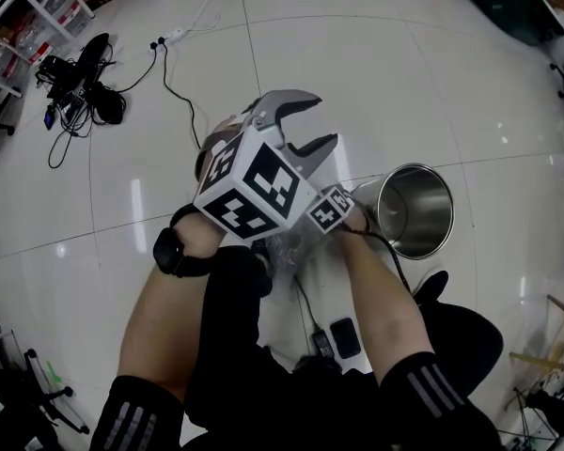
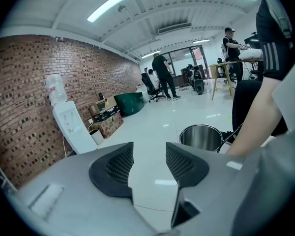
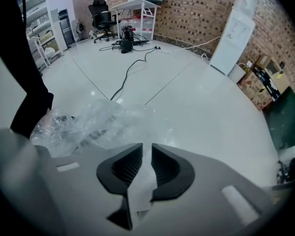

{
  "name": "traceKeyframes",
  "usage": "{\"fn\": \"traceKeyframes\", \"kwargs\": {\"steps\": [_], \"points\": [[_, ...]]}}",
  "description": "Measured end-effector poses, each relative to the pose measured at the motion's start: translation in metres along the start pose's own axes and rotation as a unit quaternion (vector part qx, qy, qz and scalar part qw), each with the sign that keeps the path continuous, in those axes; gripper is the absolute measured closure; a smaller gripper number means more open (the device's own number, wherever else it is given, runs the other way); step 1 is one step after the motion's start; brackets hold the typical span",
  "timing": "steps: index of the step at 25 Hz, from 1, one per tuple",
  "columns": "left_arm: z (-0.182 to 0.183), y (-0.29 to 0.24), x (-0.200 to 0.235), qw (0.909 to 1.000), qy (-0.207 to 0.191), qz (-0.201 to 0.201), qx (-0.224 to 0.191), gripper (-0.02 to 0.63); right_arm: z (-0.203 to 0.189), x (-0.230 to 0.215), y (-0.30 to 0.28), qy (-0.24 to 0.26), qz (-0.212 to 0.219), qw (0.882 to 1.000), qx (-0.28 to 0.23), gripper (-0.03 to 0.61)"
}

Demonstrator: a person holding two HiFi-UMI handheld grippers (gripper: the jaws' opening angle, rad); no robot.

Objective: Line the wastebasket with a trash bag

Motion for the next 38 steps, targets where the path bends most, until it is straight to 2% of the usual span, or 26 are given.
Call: {"fn": "traceKeyframes", "kwargs": {"steps": [1,3,4,5,6,10,14,16,19,20,23,28,33,38], "points": [[0.001,-0.001,0.0,1.0,-0.001,-0.001,0.0,0.413,0.0,0.0,0.001,0.0,-0.001,1.0,-0.003,0.552],[0.002,-0.003,-0.002,1.0,-0.004,-0.003,-0.001,0.413,0.002,-0.001,0.003,-0.001,-0.008,1.0,-0.019,0.57],[0.003,-0.004,-0.003,1.0,-0.005,-0.004,-0.001,0.413,0.004,-0.001,0.003,-0.001,-0.012,1.0,-0.027,0.534],[0.004,-0.004,-0.003,1.0,-0.006,-0.004,-0.002,0.413,0.005,-0.002,0.003,0.0,-0.014,0.999,-0.032,0.436],[0.005,-0.005,-0.004,1.0,-0.006,-0.004,-0.003,0.413,0.006,-0.003,0.001,0.0,-0.016,0.999,-0.033,0.371],[0.007,-0.006,-0.003,1.0,-0.005,-0.004,-0.004,0.413,0.006,-0.008,-0.006,0.002,-0.024,0.999,-0.027,0.334],[0.005,-0.006,-0.001,1.0,-0.003,-0.006,0.0,0.413,-0.001,-0.01,-0.022,-0.001,-0.013,1.0,0.011,0.328],[0.005,-0.006,-0.001,1.0,-0.002,-0.004,0.001,0.413,-0.005,-0.009,-0.03,0.004,-0.005,1.0,0.02,0.364],[0.006,-0.009,0.0,1.0,0.001,-0.004,-0.003,0.413,-0.011,-0.004,-0.033,0.002,0.001,1.0,0.029,0.545],[0.006,-0.009,0.0,1.0,0.0,-0.005,-0.003,0.413,-0.011,-0.002,-0.032,-0.003,0.005,1.0,0.029,0.571],[0.008,-0.01,-0.001,1.0,-0.002,-0.004,-0.004,0.413,-0.005,0.005,-0.02,-0.015,0.011,1.0,0.012,0.572],[0.015,-0.013,0.0,0.9999,0.0,-0.002,-0.012,0.413,0.021,0.007,0.016,-0.003,0.01,0.998,-0.056,0.572],[0.023,-0.022,-0.003,0.9999,-0.002,-0.002,-0.016,0.413,0.052,-0.002,0.082,0.01,-0.015,0.992,-0.123,0.572],[0.027,-0.03,-0.003,0.9999,-0.004,0.004,-0.012,0.413,0.057,-0.026,0.153,0.029,-0.053,0.984,-0.17,0.572]]}}
Point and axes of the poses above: the fingertips, and each gripper's own axes: y backward along the fingers, x to its left, z out of its top, the point moved 9 cm from there along y, backward along the fingers, and after that the axes turned 8 degrees about -y, right-handed, at the moved point
